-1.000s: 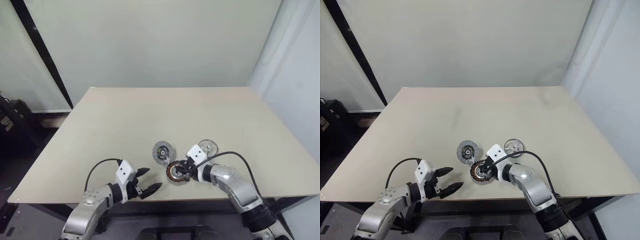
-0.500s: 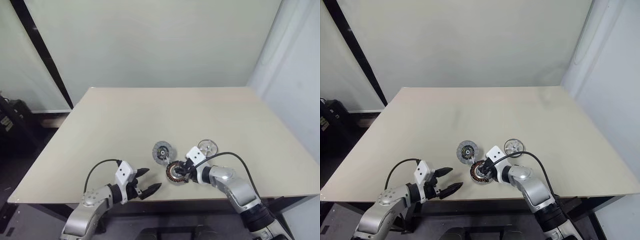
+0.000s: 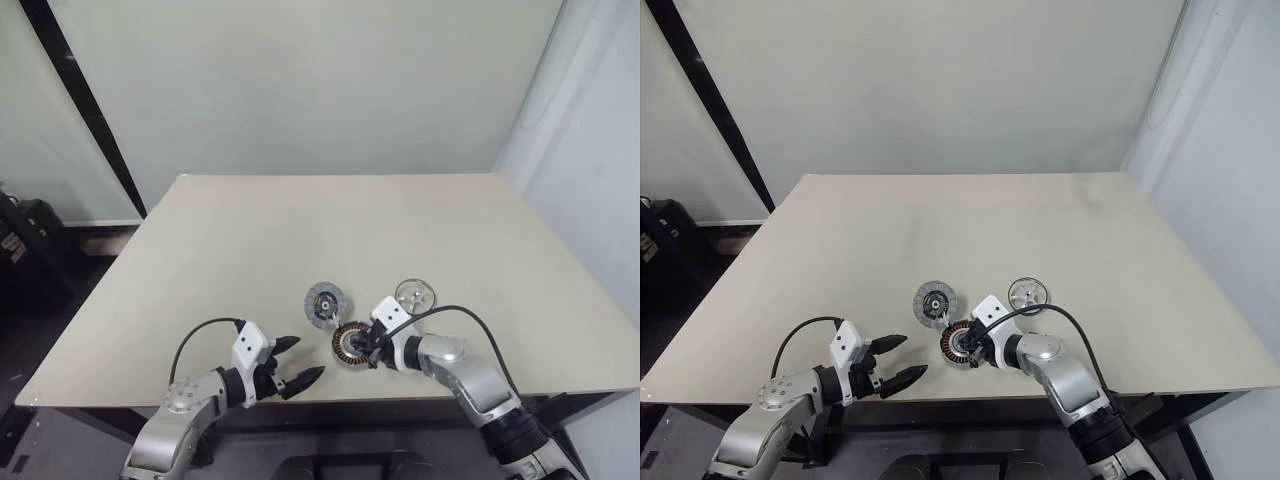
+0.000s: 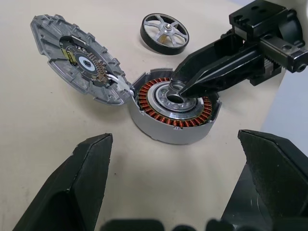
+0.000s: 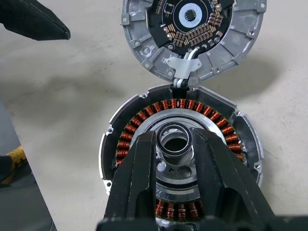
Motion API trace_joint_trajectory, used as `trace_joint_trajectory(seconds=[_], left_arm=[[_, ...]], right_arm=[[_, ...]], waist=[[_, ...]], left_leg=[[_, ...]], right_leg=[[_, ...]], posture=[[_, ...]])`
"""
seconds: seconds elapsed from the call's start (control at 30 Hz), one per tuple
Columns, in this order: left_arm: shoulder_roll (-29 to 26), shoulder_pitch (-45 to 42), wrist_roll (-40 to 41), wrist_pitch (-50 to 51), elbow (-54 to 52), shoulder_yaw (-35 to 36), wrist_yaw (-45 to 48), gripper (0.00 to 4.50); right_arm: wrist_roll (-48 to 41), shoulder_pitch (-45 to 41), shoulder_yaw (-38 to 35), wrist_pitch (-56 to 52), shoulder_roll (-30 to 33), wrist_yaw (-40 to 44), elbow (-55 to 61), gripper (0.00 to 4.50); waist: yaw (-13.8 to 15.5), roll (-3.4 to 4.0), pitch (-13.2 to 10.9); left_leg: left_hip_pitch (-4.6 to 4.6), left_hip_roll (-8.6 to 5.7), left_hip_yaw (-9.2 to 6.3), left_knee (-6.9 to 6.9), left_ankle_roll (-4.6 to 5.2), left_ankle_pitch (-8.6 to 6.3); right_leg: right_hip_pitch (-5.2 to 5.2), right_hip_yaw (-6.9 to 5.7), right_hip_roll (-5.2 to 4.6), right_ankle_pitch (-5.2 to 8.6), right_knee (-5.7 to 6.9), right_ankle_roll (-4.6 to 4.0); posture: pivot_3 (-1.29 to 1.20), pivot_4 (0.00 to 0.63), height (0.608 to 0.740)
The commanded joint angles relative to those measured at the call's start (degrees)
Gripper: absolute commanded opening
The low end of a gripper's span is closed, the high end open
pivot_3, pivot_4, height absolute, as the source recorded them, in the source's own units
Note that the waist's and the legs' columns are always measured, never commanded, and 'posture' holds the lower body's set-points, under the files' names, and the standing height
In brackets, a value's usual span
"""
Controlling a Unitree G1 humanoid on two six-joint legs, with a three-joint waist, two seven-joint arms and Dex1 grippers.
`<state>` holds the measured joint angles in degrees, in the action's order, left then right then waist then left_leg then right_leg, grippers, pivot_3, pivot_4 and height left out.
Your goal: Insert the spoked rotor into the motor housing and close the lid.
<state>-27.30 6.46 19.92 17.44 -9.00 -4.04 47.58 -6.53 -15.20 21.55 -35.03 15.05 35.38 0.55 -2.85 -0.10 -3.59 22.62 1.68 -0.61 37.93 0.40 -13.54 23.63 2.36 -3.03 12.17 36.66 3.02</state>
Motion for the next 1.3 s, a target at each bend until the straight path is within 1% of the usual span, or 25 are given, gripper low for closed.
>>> trace_joint_trajectory(seconds=[0.03, 1.3], left_arm=[[-0.69, -0.56, 0.03, -0.63, -1.74, 0.24, 0.43, 4.50], [-0.40, -0.02, 0.00, -0.61, -2.36, -0.11, -0.09, 4.50]], right_arm=[[0.44, -0.87, -0.10, 0.75, -0.15, 0.06, 0.70, 0.79], [1.62, -1.06, -0.58, 3.56, -1.40, -0.74, -2.63, 0.79]], waist=[[0.00, 0.00, 0.00], [0.00, 0.00, 0.00]], left_leg=[[0.00, 0.00, 0.00, 0.00, 0.00, 0.00], [0.00, 0.00, 0.00, 0.00, 0.00, 0.00]], right_leg=[[0.00, 0.00, 0.00, 0.00, 0.00, 0.00], [0.00, 0.00, 0.00, 0.00, 0.01, 0.00]], posture=[[0.00, 0.000, 0.740], [0.00, 0.000, 0.740]])
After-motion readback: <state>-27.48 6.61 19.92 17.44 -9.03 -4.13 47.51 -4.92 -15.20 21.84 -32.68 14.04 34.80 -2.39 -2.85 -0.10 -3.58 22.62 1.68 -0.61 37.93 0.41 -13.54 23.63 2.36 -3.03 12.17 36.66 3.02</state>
